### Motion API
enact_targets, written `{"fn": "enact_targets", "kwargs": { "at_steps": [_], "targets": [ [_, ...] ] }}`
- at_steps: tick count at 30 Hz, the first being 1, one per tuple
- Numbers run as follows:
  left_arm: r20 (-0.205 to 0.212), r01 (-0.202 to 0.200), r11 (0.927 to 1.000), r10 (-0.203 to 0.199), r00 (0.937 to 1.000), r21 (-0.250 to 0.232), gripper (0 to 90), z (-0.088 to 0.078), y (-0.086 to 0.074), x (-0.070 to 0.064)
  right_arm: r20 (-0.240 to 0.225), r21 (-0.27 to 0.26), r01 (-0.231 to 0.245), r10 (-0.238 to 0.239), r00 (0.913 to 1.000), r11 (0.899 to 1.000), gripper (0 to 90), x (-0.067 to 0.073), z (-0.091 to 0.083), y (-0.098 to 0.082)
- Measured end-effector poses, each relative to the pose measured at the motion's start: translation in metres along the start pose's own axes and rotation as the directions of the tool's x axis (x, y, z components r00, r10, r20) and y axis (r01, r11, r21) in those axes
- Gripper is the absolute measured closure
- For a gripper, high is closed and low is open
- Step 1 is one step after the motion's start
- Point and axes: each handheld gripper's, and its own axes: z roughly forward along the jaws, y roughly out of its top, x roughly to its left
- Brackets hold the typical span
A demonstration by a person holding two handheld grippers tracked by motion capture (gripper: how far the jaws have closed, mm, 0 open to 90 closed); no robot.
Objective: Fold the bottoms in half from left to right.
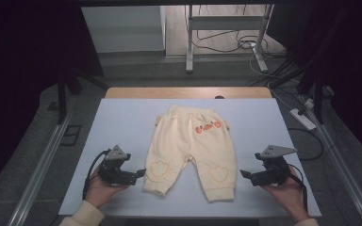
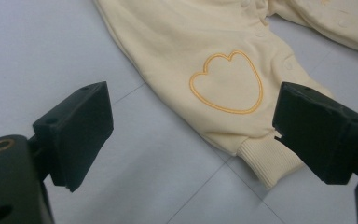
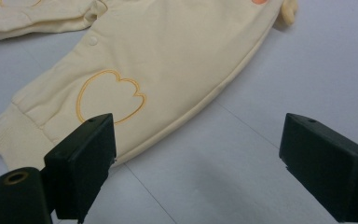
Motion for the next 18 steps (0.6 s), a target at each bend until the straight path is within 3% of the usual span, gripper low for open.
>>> {"fn": "enact_targets", "kwargs": {
  "at_steps": [18],
  "targets": [
    [0.0, 0.008, 0.9999, -0.008, 1.0, -0.007, 12.5, 0.002, 0.001, 0.003, -0.039, -0.003, 0.033, -0.033, 0.9987, 0.999, 11.2, 0.015, 0.011, 0.013]
  ]
}}
